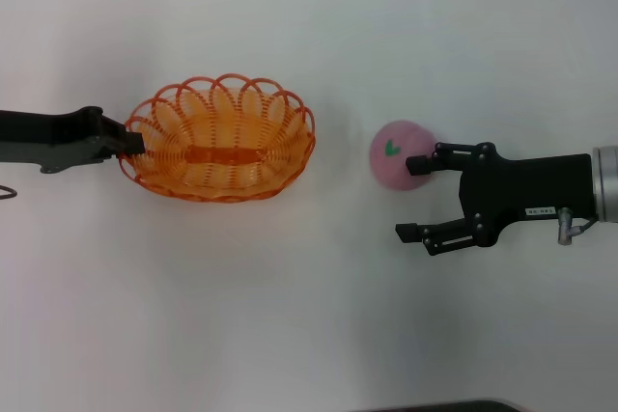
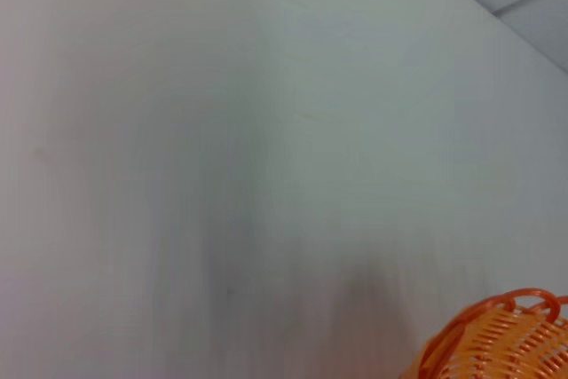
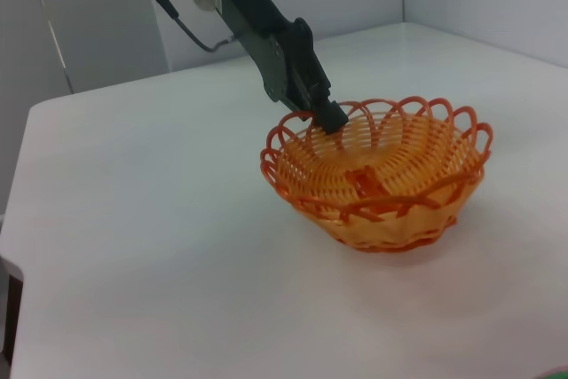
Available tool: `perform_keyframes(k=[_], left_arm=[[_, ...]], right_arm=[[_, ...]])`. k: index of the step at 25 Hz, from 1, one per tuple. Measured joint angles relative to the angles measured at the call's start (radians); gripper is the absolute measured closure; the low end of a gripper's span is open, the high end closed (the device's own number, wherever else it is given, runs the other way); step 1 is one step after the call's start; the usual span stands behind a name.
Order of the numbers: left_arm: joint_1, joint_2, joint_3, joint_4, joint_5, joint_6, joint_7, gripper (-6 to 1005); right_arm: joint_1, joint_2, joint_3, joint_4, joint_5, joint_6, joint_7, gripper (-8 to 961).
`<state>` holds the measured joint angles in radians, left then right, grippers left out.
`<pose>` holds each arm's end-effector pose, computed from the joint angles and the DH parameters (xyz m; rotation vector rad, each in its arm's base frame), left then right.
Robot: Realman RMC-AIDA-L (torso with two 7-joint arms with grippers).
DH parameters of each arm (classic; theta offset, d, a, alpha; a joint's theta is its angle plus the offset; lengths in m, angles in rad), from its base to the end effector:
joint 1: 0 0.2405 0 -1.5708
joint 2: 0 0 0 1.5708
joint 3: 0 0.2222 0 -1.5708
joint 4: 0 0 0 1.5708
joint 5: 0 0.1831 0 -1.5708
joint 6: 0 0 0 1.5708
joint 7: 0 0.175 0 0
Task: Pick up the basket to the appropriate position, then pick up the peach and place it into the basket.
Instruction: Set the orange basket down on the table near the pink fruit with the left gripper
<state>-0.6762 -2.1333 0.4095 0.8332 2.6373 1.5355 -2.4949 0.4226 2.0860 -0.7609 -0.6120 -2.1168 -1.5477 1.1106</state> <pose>-0.2478 0.3171 -0.0060 -2.1275 -1.9784 -0.2808 0.2500 0.2562 -0.0390 -2.8726 0.4234 0.4761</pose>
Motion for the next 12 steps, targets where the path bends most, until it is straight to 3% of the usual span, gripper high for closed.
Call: perform_keyframes(k=[12], left_arm=[[0.027, -0.015, 0.033, 0.003, 0.001, -0.039, 0.003, 917]], right_arm=[[-0.002, 0.000, 0.000, 0.000, 0.000, 0.005, 0.000, 5]])
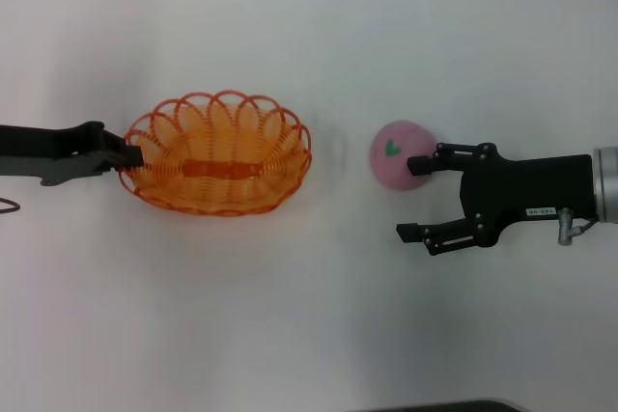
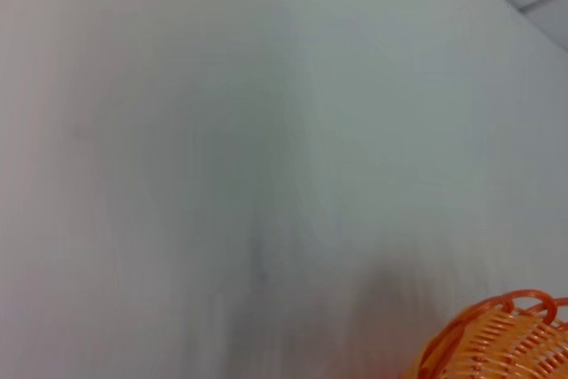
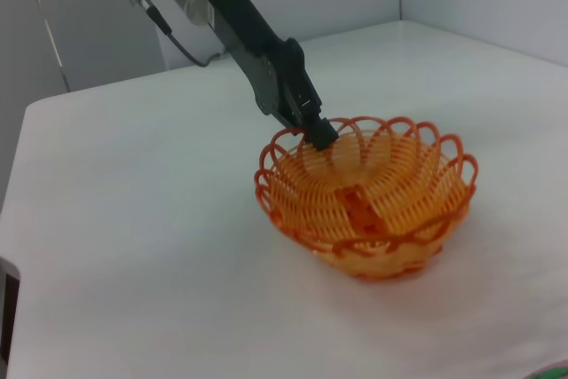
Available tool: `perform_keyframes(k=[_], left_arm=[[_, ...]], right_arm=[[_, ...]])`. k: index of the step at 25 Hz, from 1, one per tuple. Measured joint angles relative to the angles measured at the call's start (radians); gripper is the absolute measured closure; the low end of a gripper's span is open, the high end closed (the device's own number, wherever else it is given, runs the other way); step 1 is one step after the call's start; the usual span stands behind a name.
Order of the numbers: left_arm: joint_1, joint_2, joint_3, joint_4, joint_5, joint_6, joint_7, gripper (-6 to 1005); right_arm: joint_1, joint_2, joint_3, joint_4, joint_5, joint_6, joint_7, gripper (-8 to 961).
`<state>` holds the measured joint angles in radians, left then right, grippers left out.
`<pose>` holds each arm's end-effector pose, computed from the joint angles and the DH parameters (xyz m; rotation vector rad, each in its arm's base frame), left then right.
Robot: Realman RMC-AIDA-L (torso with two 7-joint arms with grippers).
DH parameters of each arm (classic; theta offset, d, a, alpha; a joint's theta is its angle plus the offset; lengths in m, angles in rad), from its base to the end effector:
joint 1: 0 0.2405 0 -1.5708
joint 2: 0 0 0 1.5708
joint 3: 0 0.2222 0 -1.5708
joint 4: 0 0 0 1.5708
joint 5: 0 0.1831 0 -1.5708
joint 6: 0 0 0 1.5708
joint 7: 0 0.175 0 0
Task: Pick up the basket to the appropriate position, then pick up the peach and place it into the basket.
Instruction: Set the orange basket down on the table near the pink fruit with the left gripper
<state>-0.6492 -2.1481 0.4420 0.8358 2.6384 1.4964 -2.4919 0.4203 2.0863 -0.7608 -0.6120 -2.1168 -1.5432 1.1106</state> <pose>-0.2559 0.3128 -0.0121 -2.1056 -1.9718 -0.2497 0.2511 0.2562 -0.0391 -2.8686 0.4276 0.4720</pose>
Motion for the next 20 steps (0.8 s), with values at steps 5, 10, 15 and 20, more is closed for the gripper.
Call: perform_keyframes(k=[5, 10, 15, 20], left_arm=[[0.004, -0.009, 0.018, 0.000, -0.004, -0.012, -0.002, 912], [0.004, -0.008, 0.017, 0.000, -0.004, -0.012, -0.003, 907], [0.003, -0.007, 0.014, 0.000, -0.005, -0.012, -0.006, 894], [0.004, -0.003, 0.020, 0.000, 0.000, -0.024, -0.053, 876]], right_arm=[[0.000, 0.000, 0.000, 0.000, 0.000, 0.000, 0.000, 5], [0.000, 0.000, 0.000, 0.000, 0.000, 0.000, 0.000, 4], [0.000, 0.000, 0.000, 0.001, 0.000, 0.000, 0.000, 4], [0.000, 0.000, 0.000, 0.001, 0.000, 0.000, 0.000, 4]])
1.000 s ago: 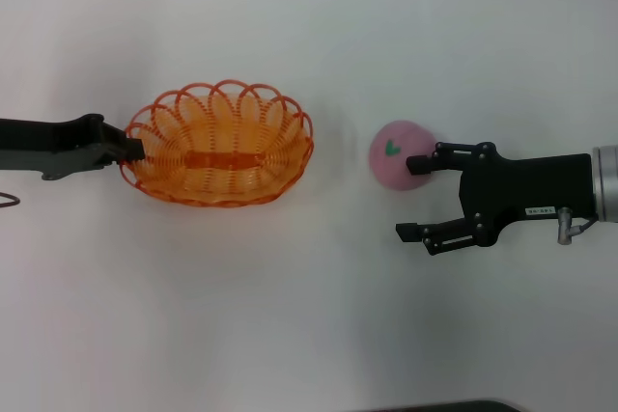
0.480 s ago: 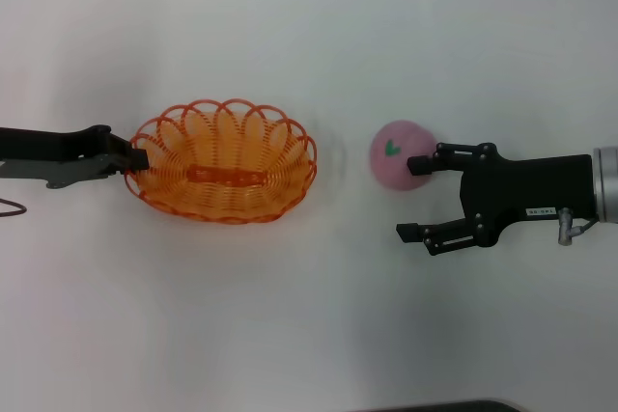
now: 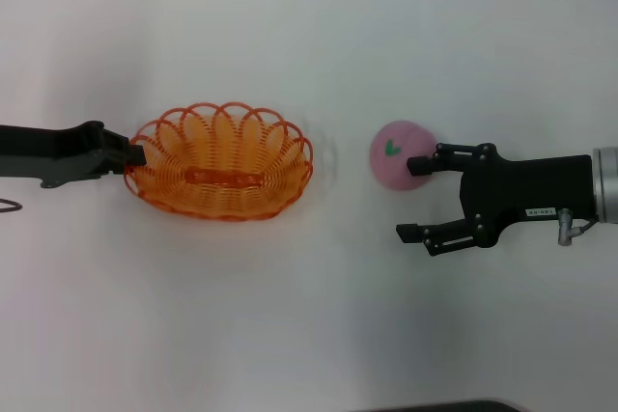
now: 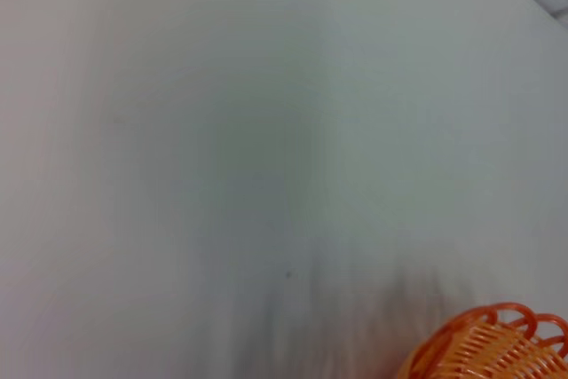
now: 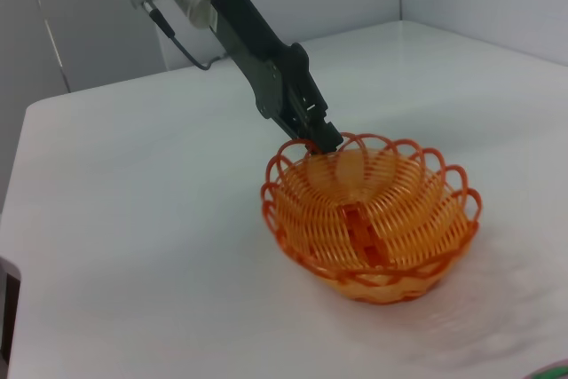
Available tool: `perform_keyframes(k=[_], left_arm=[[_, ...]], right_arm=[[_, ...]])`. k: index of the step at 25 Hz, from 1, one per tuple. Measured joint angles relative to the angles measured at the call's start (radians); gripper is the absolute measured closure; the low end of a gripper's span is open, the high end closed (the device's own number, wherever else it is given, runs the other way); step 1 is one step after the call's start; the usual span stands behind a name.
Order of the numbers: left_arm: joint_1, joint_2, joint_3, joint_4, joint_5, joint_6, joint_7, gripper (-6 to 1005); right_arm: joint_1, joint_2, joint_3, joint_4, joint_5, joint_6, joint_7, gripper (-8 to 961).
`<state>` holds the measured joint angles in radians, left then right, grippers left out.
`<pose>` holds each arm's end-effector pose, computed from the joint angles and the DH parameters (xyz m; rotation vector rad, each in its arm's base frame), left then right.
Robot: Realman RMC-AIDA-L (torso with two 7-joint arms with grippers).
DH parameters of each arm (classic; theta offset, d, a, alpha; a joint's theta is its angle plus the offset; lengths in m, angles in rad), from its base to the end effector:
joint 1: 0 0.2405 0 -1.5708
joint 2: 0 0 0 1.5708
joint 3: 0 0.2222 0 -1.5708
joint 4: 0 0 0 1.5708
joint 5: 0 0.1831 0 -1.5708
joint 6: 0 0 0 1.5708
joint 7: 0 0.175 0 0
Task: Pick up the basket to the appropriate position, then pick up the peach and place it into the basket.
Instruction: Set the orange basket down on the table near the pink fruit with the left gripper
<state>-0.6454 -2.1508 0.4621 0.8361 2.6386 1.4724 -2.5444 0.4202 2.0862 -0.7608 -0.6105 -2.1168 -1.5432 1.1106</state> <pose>-0.2580 0.3142 -0.0135 -2.0515 -2.0097 -0.2425 0.2511 0.2560 -0.0393 -2.8690 0.4295 0.4727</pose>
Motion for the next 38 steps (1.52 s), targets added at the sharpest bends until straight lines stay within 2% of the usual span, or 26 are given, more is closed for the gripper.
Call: perform_keyframes(k=[6, 22, 27, 33, 34, 38], left_arm=[[0.000, 0.017, 0.002, 0.000, -0.005, 0.013, 0.000, 797], [-0.002, 0.023, 0.026, 0.021, -0.014, 0.024, 0.033, 124], [0.005, 0.019, 0.027, 0.056, -0.075, 0.024, 0.109, 107], [0.020, 0.016, 0.027, 0.066, -0.191, 0.028, 0.309, 97], [0.037, 0.016, 0.027, 0.066, -0.258, 0.030, 0.442, 97], [0.054, 0.016, 0.027, 0.062, -0.328, 0.038, 0.650, 97]], right_arm=[[0.000, 0.000, 0.000, 0.000, 0.000, 0.000, 0.000, 4], [0.008, 0.000, 0.000, 0.002, 0.000, -0.001, 0.005, 4], [0.008, 0.000, 0.000, 0.002, 0.000, 0.000, 0.005, 4], [0.009, 0.000, 0.000, 0.001, 0.000, 0.000, 0.014, 4], [0.009, 0.000, 0.000, 0.001, 0.000, 0.000, 0.014, 4], [0.009, 0.000, 0.000, -0.001, 0.000, 0.000, 0.014, 4]])
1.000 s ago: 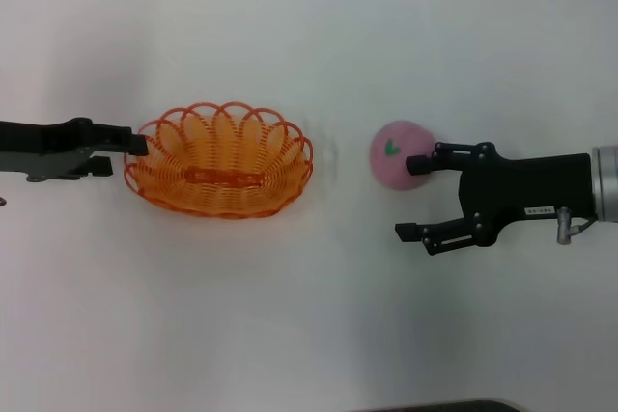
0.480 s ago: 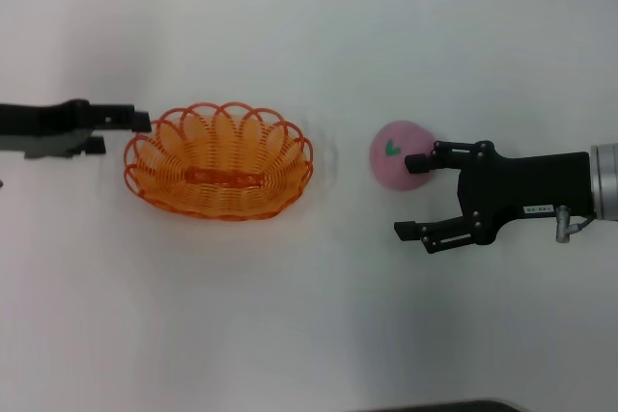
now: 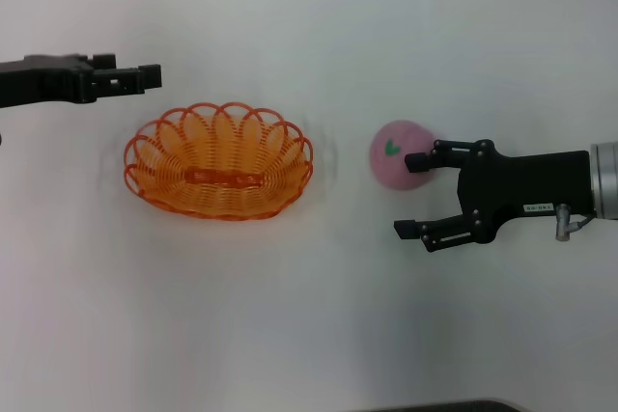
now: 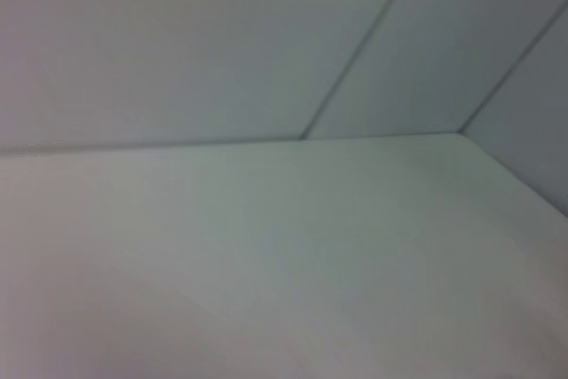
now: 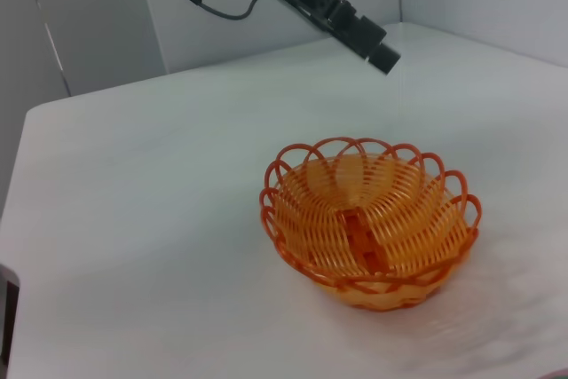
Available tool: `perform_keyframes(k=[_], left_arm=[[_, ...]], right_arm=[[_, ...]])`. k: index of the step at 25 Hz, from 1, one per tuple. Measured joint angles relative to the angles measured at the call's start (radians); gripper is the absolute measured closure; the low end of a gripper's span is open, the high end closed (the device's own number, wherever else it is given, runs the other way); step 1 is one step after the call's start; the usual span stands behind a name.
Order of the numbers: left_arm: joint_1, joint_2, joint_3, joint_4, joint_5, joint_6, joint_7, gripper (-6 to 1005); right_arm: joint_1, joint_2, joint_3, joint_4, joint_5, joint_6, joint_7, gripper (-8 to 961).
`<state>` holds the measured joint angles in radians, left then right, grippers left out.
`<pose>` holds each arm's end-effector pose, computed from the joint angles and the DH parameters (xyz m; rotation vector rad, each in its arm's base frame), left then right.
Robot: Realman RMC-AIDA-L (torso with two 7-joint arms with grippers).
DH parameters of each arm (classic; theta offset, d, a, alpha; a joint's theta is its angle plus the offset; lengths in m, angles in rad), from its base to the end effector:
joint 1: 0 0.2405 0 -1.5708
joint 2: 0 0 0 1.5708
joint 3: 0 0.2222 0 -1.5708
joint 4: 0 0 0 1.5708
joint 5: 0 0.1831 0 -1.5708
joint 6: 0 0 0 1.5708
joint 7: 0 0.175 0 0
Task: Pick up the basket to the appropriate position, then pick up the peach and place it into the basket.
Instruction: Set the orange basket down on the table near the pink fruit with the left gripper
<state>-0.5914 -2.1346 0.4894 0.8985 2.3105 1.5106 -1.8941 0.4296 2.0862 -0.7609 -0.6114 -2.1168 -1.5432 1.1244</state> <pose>-0.2249 0.3325 0.0151 -2.4798 -1.1561 -0.5080 0.2487 0.2584 -0.0392 -2.8710 0.4352 0.4761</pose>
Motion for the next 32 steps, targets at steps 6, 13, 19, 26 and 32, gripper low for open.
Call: perform_keyframes(k=[6, 13, 19, 26, 32], left_arm=[[0.023, -0.008, 0.002, -0.012, -0.094, 0.043, 0.231, 97], [0.064, -0.008, -0.002, -0.034, -0.179, 0.051, 0.366, 97], [0.120, -0.024, -0.003, -0.037, -0.224, 0.011, 0.415, 97], [0.199, -0.030, -0.008, -0.096, -0.325, -0.022, 0.515, 96], [0.276, -0.037, -0.008, -0.152, -0.452, -0.039, 0.637, 96]], right_arm=[[0.002, 0.000, 0.000, 0.000, 0.000, 0.000, 0.000, 4], [0.003, 0.000, 0.000, 0.001, 0.000, 0.002, 0.000, 4], [0.003, 0.000, 0.000, 0.001, 0.000, 0.004, 0.000, 4], [0.003, 0.000, 0.000, 0.001, 0.000, 0.013, -0.002, 4], [-0.001, 0.000, 0.000, 0.001, 0.000, 0.016, -0.003, 4]])
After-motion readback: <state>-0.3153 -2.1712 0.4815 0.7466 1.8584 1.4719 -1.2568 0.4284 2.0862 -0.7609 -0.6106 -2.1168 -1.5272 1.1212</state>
